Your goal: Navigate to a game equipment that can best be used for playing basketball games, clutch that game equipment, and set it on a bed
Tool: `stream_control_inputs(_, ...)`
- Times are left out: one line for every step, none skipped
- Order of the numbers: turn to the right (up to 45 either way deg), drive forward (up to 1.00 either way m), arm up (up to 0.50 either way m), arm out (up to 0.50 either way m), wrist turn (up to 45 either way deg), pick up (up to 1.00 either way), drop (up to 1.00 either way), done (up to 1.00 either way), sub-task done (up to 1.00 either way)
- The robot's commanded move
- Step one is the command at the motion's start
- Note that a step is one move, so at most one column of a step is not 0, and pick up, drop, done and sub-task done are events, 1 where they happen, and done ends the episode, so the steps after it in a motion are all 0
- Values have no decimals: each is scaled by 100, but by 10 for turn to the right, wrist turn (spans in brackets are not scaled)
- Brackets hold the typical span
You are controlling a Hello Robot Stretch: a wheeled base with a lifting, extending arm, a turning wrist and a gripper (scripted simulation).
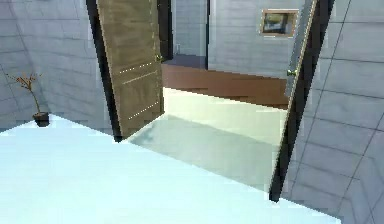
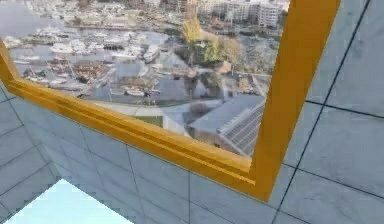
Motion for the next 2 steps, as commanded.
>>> stream_control_inputs(0,100,0,0,0,0,0,0,0)
stream_control_inputs(0,100,0,0,0,0,0,0,0)
